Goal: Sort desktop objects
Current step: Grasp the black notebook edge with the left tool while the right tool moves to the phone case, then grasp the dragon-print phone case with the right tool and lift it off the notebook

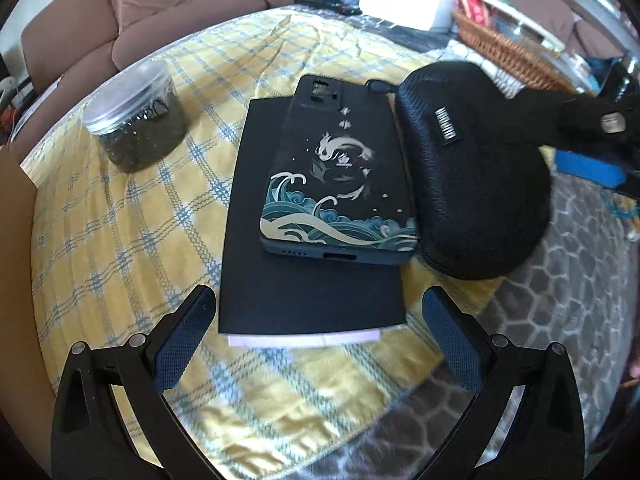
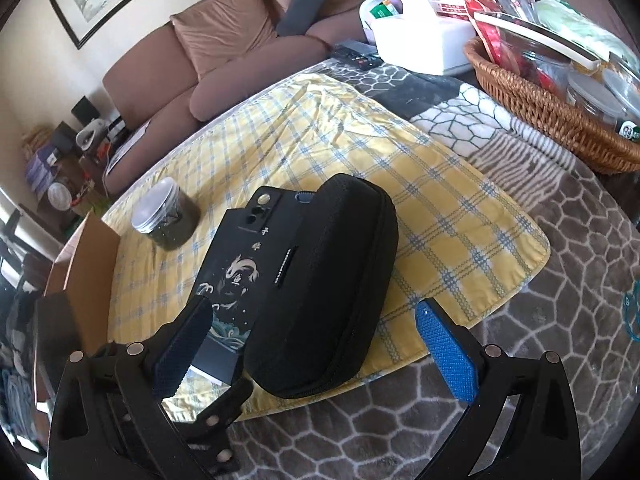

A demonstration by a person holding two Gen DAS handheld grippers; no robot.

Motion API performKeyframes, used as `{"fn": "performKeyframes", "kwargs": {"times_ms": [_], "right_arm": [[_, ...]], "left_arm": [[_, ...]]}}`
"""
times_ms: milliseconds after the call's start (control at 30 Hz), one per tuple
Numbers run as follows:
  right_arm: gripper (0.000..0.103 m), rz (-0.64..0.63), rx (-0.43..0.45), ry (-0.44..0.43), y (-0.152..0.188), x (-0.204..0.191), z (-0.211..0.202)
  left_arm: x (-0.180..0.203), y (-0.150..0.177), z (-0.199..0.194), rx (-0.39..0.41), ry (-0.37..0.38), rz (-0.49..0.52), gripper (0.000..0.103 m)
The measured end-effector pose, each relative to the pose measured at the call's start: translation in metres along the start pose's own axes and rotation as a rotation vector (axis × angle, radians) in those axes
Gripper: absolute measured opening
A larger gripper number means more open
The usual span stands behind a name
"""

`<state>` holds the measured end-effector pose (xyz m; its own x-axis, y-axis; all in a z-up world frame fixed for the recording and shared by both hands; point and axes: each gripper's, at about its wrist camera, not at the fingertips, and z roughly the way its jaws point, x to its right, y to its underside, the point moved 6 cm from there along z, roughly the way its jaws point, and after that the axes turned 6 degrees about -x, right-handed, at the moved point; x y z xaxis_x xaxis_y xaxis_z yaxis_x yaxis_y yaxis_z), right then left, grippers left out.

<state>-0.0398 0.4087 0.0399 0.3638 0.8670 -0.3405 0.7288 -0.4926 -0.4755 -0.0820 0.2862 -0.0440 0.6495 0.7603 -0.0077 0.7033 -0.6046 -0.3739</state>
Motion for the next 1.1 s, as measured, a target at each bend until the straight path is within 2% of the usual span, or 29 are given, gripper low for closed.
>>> {"fn": "performKeyframes", "kwargs": {"times_ms": [133,233,567,700,833,967,1100], "right_arm": [[0.103,0.001,0.005,-0.003,0.0,0.002,-0.001],[0.103,-0.005,0.004,-0.01,-0.001,-0.001,-0.002],[0.102,-0.04,0.016,-0.055,-0.003,-0.025,-0.007],[0.103,-0.078,-0.019,-0.123,0.003,-0.051,-0.003],[0.102,-0.137,-0.014,-0.158,0.007,-0.083,-0.006],[0.102,-0.196,-0.011,-0.178,0.01,-0.119,-0.007],[0.102,-0.237,-0.089,-0.178,0.017,-0.149,0.016]], "left_arm": [[-0.002,-0.002,0.002,0.024,0.006,-0.01,0.101],[0.0,-0.003,-0.001,0.039,0.027,0.009,0.088],[-0.016,0.014,-0.013,0.034,0.049,-0.004,0.087],[-0.043,0.036,-0.023,0.037,0.055,-0.062,0.087],[-0.065,0.058,-0.033,0.045,0.052,-0.112,0.087],[-0.072,0.071,-0.039,0.051,0.047,-0.14,0.087],[-0.076,0.084,-0.046,0.069,0.051,-0.16,0.087]]}}
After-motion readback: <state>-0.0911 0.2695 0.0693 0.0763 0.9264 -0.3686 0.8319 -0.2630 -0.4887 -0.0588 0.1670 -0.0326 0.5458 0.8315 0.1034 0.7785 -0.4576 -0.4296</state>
